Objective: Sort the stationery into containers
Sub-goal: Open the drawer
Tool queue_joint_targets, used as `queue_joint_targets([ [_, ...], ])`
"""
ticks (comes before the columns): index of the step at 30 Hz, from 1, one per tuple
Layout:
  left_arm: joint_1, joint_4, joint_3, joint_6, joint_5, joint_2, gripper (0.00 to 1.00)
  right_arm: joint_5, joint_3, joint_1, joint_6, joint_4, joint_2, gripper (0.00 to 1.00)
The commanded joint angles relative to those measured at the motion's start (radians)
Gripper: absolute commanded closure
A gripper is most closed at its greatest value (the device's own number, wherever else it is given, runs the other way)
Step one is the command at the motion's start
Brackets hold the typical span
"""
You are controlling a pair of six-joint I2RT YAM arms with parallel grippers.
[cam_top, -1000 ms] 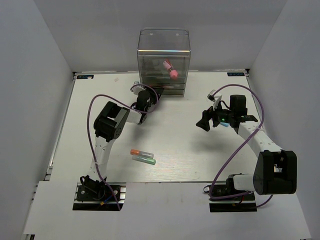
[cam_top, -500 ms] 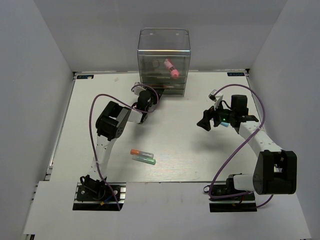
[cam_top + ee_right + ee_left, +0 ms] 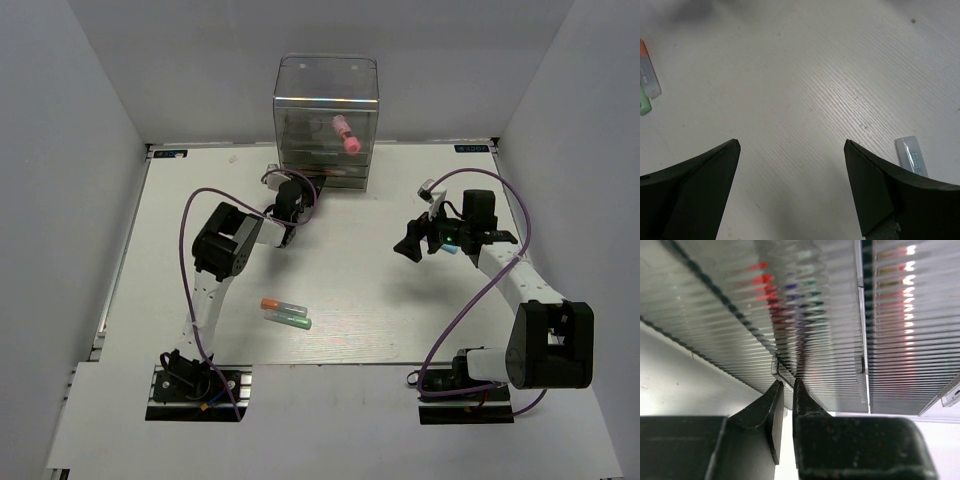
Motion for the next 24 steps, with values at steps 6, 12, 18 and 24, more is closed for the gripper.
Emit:
queue_joint_targets([
  [6,0.011,0.023,0.014,0.006,-0.087,0.002,1.0,-0.031,0.003,-0.01,-0.011,0.012,-0.012,0.1],
  [12,0.002,0.069,-0.032,0.006,-0.087,-0.008,1.0,-0.03,0.001,-0.01,-0.012,0.012,-0.013,0.1],
  [18,-0.008,0.114,-0.087,0.006,-0.076,-0.029,1.0,-0.031,0.0,-0.013,-0.012,0.012,-0.013,0.1],
  [24,-0.017,0.175,-0.195,0.006,-0.047,-0.069,1.0,-0.008,0.003,-0.012,-0.011,0.015,-0.015,0.1],
])
